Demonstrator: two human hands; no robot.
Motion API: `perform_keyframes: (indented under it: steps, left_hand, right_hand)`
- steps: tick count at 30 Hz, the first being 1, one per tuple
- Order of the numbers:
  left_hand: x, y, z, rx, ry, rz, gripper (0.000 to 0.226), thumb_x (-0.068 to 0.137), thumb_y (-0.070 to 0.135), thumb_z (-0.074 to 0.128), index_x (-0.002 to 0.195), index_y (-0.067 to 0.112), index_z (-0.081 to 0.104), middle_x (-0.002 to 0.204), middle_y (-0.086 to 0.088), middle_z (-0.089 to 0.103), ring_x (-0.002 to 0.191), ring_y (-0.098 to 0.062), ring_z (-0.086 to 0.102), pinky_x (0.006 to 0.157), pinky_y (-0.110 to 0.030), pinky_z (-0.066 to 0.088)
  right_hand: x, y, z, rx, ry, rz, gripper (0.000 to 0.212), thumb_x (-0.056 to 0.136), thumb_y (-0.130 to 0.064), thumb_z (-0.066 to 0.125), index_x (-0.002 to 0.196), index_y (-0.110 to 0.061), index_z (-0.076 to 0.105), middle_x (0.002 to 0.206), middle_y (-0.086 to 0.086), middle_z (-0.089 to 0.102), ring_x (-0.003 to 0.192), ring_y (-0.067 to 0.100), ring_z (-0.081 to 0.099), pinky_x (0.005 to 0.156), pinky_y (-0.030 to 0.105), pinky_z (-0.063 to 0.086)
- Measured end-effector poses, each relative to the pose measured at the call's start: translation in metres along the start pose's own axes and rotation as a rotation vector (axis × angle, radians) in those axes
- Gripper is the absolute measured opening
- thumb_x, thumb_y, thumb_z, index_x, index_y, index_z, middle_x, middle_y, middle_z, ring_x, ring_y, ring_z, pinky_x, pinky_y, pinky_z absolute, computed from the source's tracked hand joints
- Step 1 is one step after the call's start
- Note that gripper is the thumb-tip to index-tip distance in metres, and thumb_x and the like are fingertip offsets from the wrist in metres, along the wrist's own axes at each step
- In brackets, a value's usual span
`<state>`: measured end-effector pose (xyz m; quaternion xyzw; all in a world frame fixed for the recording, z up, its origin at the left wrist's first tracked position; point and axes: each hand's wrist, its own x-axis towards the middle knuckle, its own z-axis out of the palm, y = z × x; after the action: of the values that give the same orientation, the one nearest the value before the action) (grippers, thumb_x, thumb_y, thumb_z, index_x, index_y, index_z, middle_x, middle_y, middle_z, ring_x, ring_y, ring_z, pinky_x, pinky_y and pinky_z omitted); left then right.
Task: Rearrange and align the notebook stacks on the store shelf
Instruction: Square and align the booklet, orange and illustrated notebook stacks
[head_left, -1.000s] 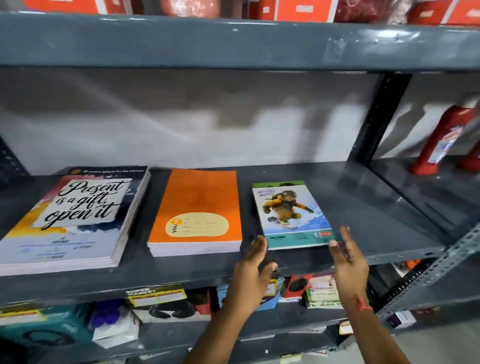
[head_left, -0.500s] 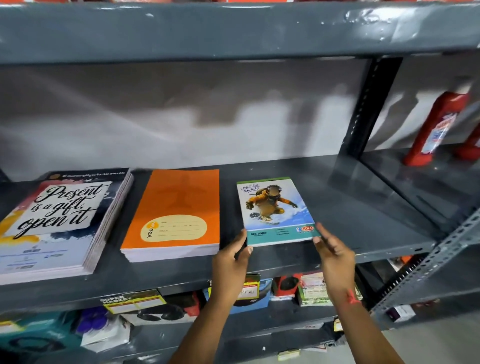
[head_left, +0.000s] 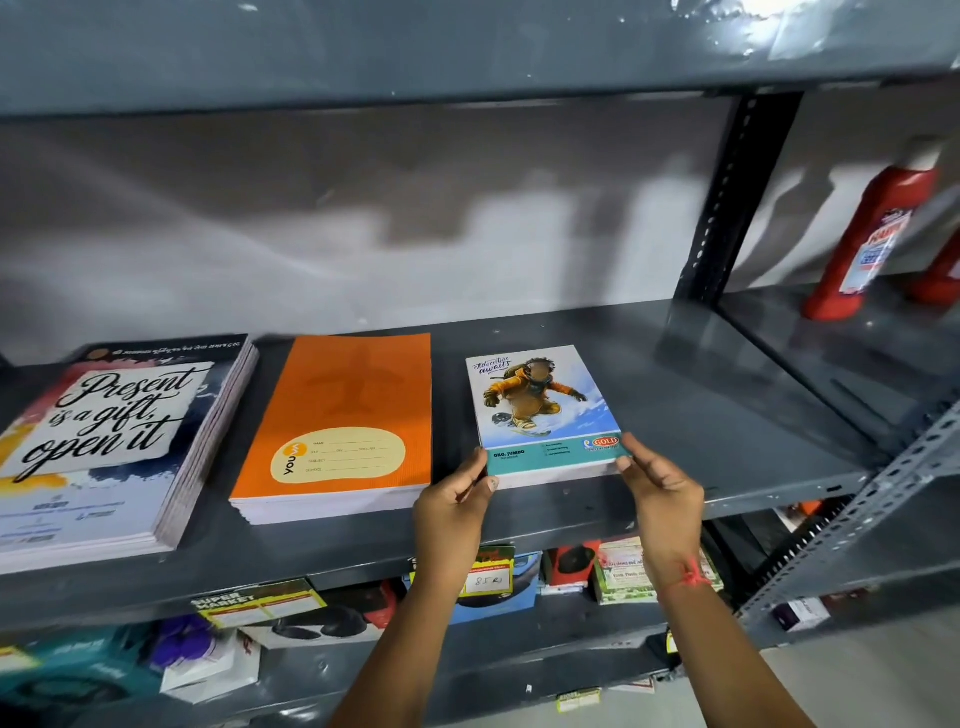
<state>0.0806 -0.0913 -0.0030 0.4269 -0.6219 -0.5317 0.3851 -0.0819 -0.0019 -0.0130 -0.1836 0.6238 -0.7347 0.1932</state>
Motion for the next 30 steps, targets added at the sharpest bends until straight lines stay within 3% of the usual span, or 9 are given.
perform_keyframes:
  steps: [6,10,15,17,19,25,30]
  left_hand:
    - [0.003,-0.003,0.004,-0.009,0.050,-0.004,0.034,0.084,0.006,0.060,0.118,0.010,0.060,0.122,-0.010,0.064,0.094,-0.003,0.056,0.076,-0.004,0.049]
    - [0.004,-0.004,0.008,0.000,0.097,0.003,0.032,0.083,0.006,0.060,0.115,0.008,0.062,0.120,-0.011,0.065,0.099,-0.008,0.057,0.073,-0.002,0.048]
    - [0.005,-0.004,0.010,0.019,0.134,0.004,0.031,0.083,0.006,0.061,0.114,0.008,0.063,0.119,-0.011,0.066,0.100,-0.008,0.056,0.071,-0.005,0.048]
    - [0.005,-0.004,0.010,0.028,0.138,0.012,0.031,0.083,0.006,0.061,0.113,0.008,0.063,0.118,-0.011,0.066,0.099,-0.008,0.056,0.068,-0.002,0.047]
    - [0.004,-0.004,0.010,0.035,0.142,0.017,0.031,0.083,0.005,0.061,0.113,0.008,0.063,0.118,-0.012,0.066,0.099,-0.008,0.056,0.066,0.002,0.046]
    - [0.003,-0.003,0.011,0.050,0.151,0.025,0.031,0.082,0.004,0.061,0.113,0.006,0.063,0.118,-0.013,0.066,0.094,-0.005,0.055,0.064,0.005,0.043]
    - [0.002,-0.002,0.011,0.027,0.144,0.023,0.031,0.083,0.004,0.061,0.113,0.005,0.062,0.119,-0.013,0.065,0.099,-0.007,0.056,0.070,0.004,0.044]
  right_hand:
    - [0.001,0.001,0.002,-0.019,0.024,0.009,0.035,0.085,-0.002,0.059,0.120,-0.004,0.060,0.113,-0.001,0.063,0.093,0.003,0.059,0.072,0.001,0.050]
    - [0.000,-0.001,0.003,-0.044,0.042,0.019,0.034,0.085,-0.002,0.059,0.119,-0.004,0.062,0.112,-0.001,0.064,0.094,0.003,0.059,0.094,0.022,0.050]
    - [0.000,-0.002,0.003,-0.057,0.049,0.024,0.033,0.085,-0.003,0.060,0.118,-0.006,0.062,0.109,-0.002,0.065,0.091,-0.004,0.058,0.089,0.016,0.050]
    - [0.000,-0.001,0.003,-0.056,0.050,0.030,0.034,0.085,-0.003,0.060,0.118,-0.006,0.062,0.109,-0.003,0.064,0.091,-0.005,0.058,0.091,0.018,0.051]
    - [0.001,0.000,0.003,-0.054,0.047,0.029,0.034,0.085,-0.004,0.060,0.118,-0.006,0.062,0.108,-0.004,0.064,0.090,-0.005,0.058,0.086,0.011,0.049]
    - [0.003,0.002,0.003,-0.001,0.043,0.025,0.033,0.085,-0.002,0.060,0.118,-0.005,0.062,0.107,-0.002,0.064,0.100,0.013,0.058,0.074,0.001,0.050]
    - [0.003,0.002,0.005,-0.009,0.060,0.011,0.032,0.085,-0.002,0.060,0.116,-0.007,0.064,0.111,-0.002,0.064,0.100,0.012,0.059,0.073,0.001,0.050]
